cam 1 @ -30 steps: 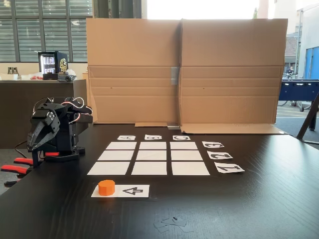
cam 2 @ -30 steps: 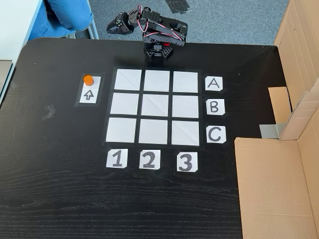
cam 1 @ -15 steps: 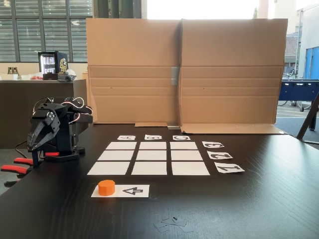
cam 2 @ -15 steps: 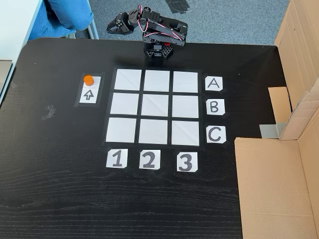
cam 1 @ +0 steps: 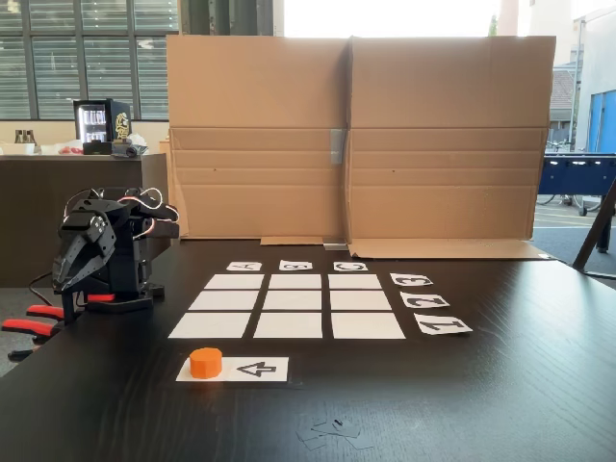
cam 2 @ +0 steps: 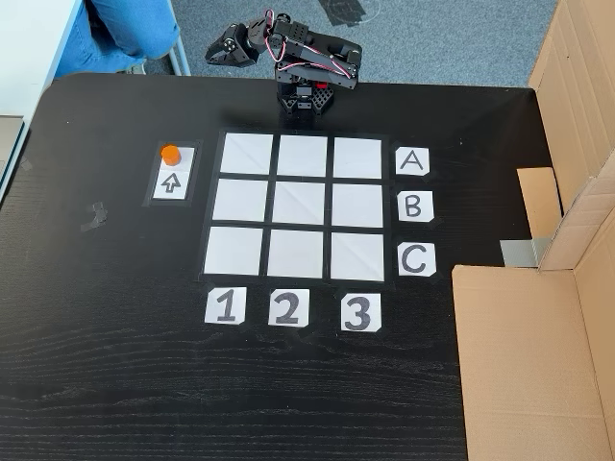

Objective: Pick up the round, orange token and place it in the grid on square B1.

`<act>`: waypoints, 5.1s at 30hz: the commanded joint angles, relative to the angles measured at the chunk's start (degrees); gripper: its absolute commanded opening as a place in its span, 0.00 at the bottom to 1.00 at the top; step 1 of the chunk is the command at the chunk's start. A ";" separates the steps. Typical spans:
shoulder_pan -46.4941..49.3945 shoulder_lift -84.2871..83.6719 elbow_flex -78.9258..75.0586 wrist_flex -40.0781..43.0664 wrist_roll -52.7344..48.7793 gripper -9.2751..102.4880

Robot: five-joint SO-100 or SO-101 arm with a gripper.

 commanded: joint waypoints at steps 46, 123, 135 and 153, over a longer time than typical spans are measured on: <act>-18.37 -97.21 -99.93 37.35 -1.41 0.61; -41.40 -143.35 -122.34 36.30 3.69 0.50; -41.13 -144.49 -123.93 35.77 4.31 0.08; -36.56 -122.52 -121.55 37.35 1.93 0.08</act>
